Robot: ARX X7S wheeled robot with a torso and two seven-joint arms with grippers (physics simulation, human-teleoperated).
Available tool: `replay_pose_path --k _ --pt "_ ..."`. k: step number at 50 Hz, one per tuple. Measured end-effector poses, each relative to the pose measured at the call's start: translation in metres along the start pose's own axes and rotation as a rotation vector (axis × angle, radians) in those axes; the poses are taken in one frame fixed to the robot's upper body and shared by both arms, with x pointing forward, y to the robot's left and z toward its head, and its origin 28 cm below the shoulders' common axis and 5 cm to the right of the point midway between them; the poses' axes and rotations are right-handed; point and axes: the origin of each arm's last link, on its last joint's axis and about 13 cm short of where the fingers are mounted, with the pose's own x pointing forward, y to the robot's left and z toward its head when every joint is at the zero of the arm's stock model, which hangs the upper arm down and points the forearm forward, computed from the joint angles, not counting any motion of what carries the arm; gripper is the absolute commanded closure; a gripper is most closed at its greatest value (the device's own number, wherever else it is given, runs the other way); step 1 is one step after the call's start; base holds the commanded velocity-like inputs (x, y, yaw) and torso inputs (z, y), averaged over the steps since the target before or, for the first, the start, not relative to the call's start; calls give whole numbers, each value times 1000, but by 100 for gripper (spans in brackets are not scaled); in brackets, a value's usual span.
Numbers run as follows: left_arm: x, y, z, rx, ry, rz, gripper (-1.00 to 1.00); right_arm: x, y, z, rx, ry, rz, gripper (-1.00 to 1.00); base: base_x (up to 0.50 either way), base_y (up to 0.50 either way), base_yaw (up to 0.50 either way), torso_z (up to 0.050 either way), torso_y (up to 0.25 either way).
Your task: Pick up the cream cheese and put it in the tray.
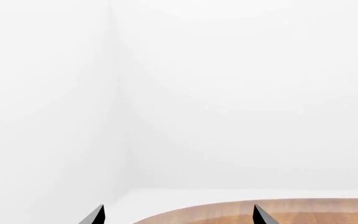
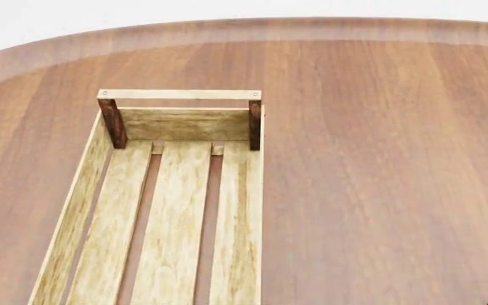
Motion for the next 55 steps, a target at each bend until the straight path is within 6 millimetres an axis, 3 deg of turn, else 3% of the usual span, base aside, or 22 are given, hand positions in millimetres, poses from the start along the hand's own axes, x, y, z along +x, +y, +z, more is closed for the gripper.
replay_pose_path --k 30,55 --pt "0 -1 -1 1 2 -1 -100 21 10 -15 -112 42 -26 -100 0 0 0 0 0" --pt "0 -1 -1 2 3 -1 -100 53 16 -35 -159 148 -85 -100 0 0 0 0 0"
